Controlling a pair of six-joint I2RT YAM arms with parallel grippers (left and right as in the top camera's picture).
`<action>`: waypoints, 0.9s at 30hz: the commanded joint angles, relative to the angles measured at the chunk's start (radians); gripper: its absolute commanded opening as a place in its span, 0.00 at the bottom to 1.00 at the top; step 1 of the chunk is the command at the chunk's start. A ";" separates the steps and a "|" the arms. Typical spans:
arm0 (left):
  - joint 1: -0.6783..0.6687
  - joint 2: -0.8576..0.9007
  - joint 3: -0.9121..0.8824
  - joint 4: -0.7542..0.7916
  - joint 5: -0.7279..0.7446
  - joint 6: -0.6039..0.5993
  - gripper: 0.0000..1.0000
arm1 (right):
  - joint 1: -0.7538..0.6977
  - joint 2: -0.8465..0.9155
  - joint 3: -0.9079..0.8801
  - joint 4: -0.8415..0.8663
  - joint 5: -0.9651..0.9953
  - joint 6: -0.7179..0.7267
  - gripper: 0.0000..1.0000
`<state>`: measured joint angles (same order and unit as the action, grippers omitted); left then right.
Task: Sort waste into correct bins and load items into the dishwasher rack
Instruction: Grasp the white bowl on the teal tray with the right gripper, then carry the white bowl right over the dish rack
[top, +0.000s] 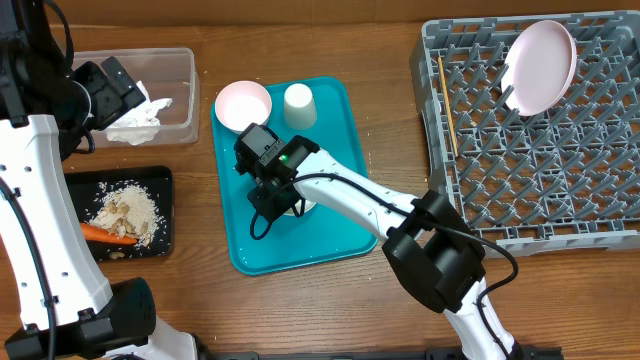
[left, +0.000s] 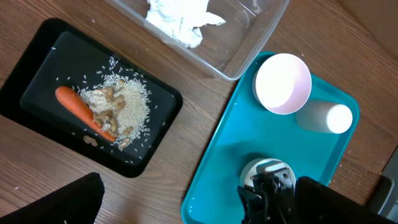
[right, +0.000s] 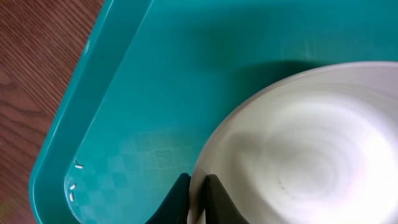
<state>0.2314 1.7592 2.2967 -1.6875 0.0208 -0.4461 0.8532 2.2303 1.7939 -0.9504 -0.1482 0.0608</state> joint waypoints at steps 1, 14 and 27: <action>0.004 0.000 0.000 -0.002 -0.010 -0.011 1.00 | -0.002 0.002 0.037 -0.010 -0.010 0.043 0.04; 0.004 0.000 0.000 -0.002 -0.010 -0.011 1.00 | -0.373 -0.292 0.224 -0.145 -0.295 0.101 0.04; 0.004 0.000 0.000 -0.002 -0.010 -0.011 1.00 | -0.992 -0.378 0.223 -0.191 -0.759 0.036 0.04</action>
<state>0.2314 1.7592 2.2967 -1.6875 0.0208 -0.4461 -0.0483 1.8717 2.0010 -1.1439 -0.7181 0.1360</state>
